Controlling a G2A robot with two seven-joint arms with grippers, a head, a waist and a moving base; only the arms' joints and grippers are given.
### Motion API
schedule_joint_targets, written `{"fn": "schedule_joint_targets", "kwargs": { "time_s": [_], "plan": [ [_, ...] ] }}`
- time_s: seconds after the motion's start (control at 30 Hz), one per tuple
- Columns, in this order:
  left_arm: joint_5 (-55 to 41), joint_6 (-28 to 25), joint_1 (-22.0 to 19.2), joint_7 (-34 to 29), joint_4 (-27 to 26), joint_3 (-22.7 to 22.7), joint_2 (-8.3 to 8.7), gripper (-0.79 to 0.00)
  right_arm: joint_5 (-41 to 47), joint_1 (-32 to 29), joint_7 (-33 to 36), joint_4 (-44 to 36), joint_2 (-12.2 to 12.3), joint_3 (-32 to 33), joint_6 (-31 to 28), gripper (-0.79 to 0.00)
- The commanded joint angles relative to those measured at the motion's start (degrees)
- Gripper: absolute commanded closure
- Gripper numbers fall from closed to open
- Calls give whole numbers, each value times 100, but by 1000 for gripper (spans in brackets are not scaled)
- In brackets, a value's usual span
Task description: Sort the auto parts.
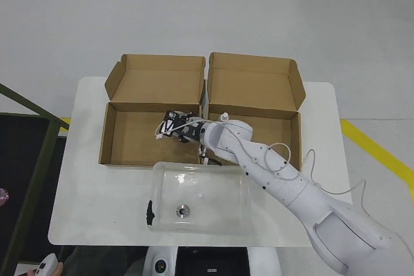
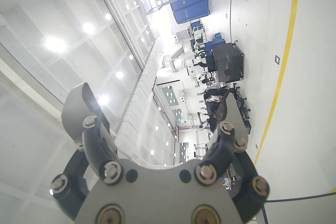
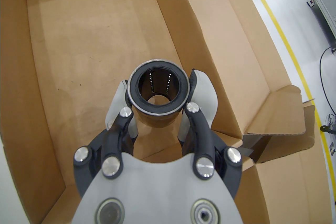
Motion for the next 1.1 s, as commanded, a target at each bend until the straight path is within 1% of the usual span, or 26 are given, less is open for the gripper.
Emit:
{"fn": "schedule_joint_targets", "kwargs": {
  "time_s": [0.0,0.1,0.17,0.2,0.37,0.47,0.57,0.73,0.83,0.87,0.9,0.93,1.0,1.07],
  "plan": [
    [0,0,0,0,0,0,0,-785,-27,7,5,90,-35,-15,-5,-296],
    [0,0,0,0,0,0,0,-785,-86,16,-20,164,-81,-19,4,-339],
    [0,0,0,0,0,0,0,-785,-116,12,-39,197,-105,-8,8,-403],
    [0,0,0,0,0,0,0,-785,-138,10,-48,206,-115,-1,12,-526],
    [0,0,0,0,0,0,0,-785,-225,-35,-175,137,-127,102,-9,-603],
    [0,0,0,0,0,0,0,-785,-269,-77,-262,-34,-102,217,-102,-606],
    [0,0,0,0,0,0,0,-785,-235,-169,-272,-376,-57,362,-272,-613],
    [0,0,0,0,0,0,0,-785,-209,-521,-186,-1241,86,664,-657,-613],
    [0,0,0,0,0,0,0,-785,-187,-842,-81,-1789,207,873,-1013,-610],
    [0,0,0,0,0,0,0,-785,-229,-955,-23,-1994,251,927,-1156,-529],
    [0,0,0,0,0,0,0,-785,-246,-1084,15,-2187,294,990,-1273,-480],
    [0,0,0,0,0,0,0,-785,-251,-1223,41,-2376,339,1057,-1397,-459],
    [0,0,0,0,0,0,0,-785,-284,-1507,96,-2727,428,1201,-1600,-468],
    [0,0,0,0,0,0,0,-785,-322,-1805,147,-3050,517,1332,-1817,-502]
  ]
}}
